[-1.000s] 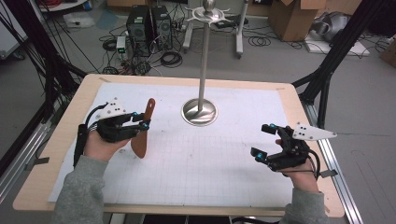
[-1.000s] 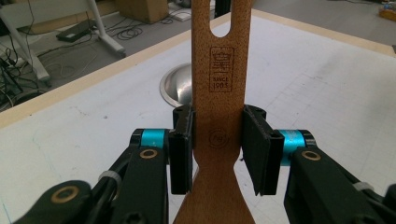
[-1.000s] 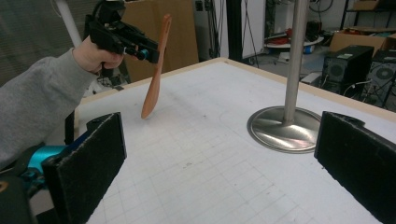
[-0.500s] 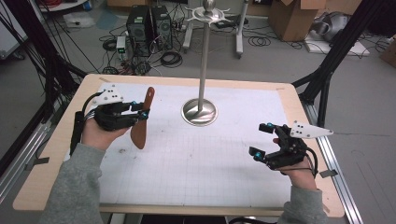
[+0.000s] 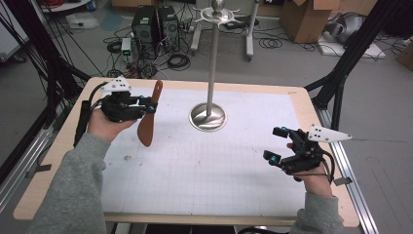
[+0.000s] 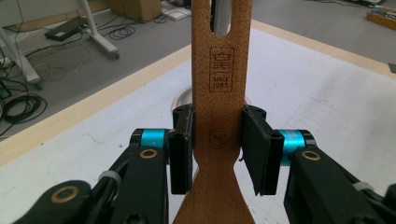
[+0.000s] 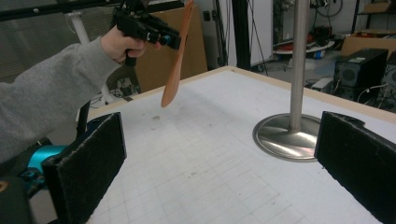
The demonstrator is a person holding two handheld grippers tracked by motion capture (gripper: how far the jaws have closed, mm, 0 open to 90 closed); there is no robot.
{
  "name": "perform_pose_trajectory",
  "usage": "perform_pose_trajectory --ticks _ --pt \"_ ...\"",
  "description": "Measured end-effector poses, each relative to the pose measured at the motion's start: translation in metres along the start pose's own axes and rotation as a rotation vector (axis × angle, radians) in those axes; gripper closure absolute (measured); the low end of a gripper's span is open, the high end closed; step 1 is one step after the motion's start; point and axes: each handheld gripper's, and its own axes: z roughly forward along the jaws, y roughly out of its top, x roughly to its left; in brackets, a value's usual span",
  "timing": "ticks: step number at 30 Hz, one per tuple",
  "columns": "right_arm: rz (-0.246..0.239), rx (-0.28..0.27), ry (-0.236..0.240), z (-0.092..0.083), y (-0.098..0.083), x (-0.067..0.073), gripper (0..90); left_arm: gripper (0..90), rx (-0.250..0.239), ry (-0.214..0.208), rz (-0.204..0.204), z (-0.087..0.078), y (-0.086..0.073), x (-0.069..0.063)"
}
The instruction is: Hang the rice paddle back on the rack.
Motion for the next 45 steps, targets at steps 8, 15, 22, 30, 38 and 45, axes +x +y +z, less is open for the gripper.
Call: perform_pose_trajectory --ticks 8,15,22,30,38,45 --pt "0.001 -0.008 -0.006 -0.002 -0.001 -0.002 0.7 65.1 -0.033 -0.029 0.014 0.003 0.022 0.003" --pt "0.009 -0.011 -0.008 -0.004 -0.002 -0.004 0.7 65.1 -0.009 -0.021 0.033 0.007 0.030 0.003" --pt "0.016 -0.012 -0.024 -0.006 -0.002 -0.006 0.7 65.0 -0.012 -0.034 0.030 0.013 0.041 0.008" --pt "0.006 0.012 -0.040 -0.006 -0.004 -0.008 0.7 65.1 -0.027 -0.048 0.045 0.018 0.059 0.016" --pt "0.013 -0.007 -0.045 -0.012 -0.003 -0.010 0.7 65.1 -0.032 -0.069 0.055 0.026 0.074 0.016" --pt "0.004 0.006 -0.036 -0.010 -0.002 -0.010 0.7 65.0 -0.028 -0.077 0.065 0.026 0.089 0.017"
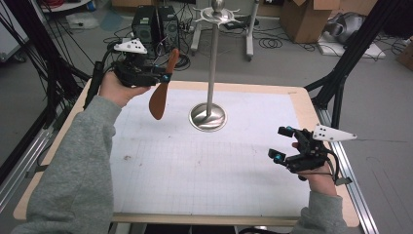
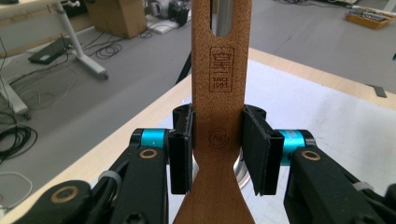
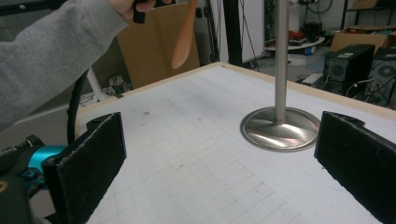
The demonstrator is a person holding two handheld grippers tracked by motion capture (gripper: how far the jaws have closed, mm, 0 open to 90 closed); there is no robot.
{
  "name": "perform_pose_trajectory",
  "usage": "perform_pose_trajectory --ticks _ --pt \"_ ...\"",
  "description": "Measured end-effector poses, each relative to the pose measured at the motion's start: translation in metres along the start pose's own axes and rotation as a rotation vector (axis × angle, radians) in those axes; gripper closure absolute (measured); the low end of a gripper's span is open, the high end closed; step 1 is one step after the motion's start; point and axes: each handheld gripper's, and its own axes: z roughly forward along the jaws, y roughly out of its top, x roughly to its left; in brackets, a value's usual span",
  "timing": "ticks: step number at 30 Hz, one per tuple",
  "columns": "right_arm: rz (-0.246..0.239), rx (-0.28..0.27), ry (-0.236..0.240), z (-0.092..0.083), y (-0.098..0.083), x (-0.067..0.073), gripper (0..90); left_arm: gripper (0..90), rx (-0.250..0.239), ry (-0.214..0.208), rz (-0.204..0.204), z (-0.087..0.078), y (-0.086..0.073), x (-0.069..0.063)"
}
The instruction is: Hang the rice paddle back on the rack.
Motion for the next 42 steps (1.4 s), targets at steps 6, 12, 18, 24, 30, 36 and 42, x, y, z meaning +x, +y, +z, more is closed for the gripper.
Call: perform_pose_trajectory --ticks 6,12,18,24,30,36,42 --pt "-0.005 -0.002 -0.004 0.000 0.001 0.002 0.7 65.0 -0.012 -0.015 -0.002 -0.003 0.010 0.002" --pt "-0.008 -0.004 -0.011 -0.001 0.002 0.004 0.7 65.0 -0.022 -0.026 -0.005 -0.004 0.020 0.005" --pt "-0.006 -0.001 -0.011 0.000 0.002 0.004 0.7 65.0 -0.030 -0.047 0.009 -0.001 0.033 0.004" --pt "-0.008 -0.006 -0.010 -0.001 0.002 0.005 0.7 65.1 -0.031 -0.029 0.032 0.000 0.041 0.001" --pt "-0.004 -0.021 -0.005 -0.004 0.003 0.005 0.7 65.1 -0.056 -0.042 0.023 -0.003 0.050 0.000" --pt "-0.005 -0.026 -0.006 -0.005 0.003 0.005 0.7 65.1 -0.076 -0.034 0.030 -0.004 0.058 0.000" --pt "-0.006 -0.015 -0.008 -0.004 0.003 0.005 0.7 65.1 -0.072 -0.039 0.024 -0.003 0.069 0.003"
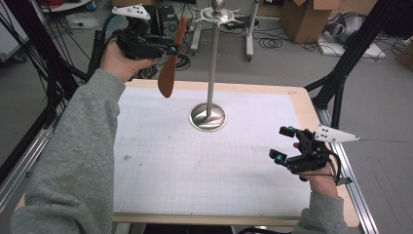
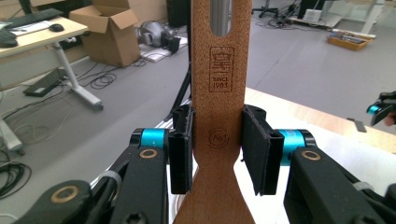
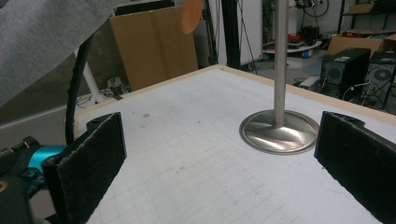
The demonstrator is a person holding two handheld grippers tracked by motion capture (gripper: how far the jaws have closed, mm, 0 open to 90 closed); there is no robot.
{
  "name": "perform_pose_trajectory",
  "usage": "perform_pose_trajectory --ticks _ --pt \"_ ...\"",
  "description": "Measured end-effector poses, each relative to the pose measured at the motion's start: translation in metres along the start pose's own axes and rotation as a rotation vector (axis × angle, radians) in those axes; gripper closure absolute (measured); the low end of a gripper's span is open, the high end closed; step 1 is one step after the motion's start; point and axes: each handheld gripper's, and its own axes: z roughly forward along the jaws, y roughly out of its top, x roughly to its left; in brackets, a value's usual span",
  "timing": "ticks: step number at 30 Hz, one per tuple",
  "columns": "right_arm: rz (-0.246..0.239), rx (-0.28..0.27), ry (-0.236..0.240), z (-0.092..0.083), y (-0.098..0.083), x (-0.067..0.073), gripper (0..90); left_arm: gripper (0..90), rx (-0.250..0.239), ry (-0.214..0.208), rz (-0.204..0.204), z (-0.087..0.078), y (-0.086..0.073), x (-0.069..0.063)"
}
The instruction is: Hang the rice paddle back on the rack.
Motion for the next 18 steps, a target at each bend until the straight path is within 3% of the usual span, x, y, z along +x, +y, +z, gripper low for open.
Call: perform_pose_trajectory --ticks 7,18 --pt "-0.003 -0.010 -0.004 -0.003 0.000 -0.001 0.7 65.1 -0.001 -0.012 -0.005 0.006 0.010 0.000" --pt "-0.004 -0.016 -0.008 -0.005 0.001 -0.001 0.7 65.0 -0.013 -0.016 -0.016 0.012 0.010 0.001"
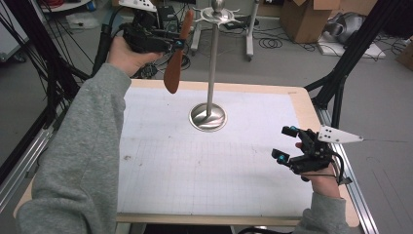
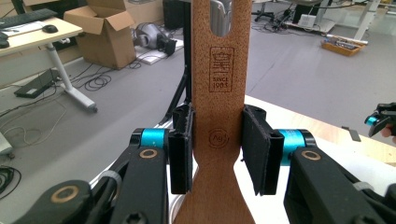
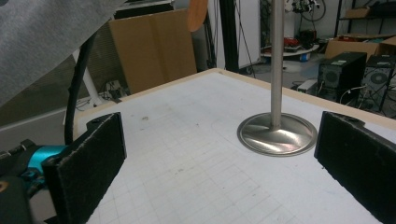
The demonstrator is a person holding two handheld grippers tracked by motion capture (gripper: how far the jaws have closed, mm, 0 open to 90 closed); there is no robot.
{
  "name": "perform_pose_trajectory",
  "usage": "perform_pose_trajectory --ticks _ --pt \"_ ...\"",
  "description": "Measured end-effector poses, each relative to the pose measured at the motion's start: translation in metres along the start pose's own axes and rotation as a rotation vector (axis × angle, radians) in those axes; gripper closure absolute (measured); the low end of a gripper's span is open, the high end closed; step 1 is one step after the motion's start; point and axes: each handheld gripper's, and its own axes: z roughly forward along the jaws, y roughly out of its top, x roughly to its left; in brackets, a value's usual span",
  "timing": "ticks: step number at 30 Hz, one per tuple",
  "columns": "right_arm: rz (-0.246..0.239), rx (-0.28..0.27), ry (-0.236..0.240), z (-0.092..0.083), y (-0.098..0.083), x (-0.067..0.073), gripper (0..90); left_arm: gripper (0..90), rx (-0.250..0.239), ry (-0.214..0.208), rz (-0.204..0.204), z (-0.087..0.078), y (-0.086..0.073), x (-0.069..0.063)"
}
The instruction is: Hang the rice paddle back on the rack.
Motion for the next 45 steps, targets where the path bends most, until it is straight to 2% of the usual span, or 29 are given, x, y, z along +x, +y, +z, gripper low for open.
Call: perform_pose_trajectory --ticks 6,9,45 --pt "-0.008 0.000 0.000 0.000 0.000 0.000 0.7 65.1 0.007 0.006 0.010 0.003 -0.001 0.001" --pt "-0.001 0.000 0.001 -0.001 0.001 0.001 0.7 65.0 -0.011 -0.002 0.007 0.003 0.000 0.000" --pt "-0.005 -0.006 -0.005 -0.005 0.001 0.001 0.7 65.0 -0.002 -0.020 -0.007 0.018 -0.002 -0.001"
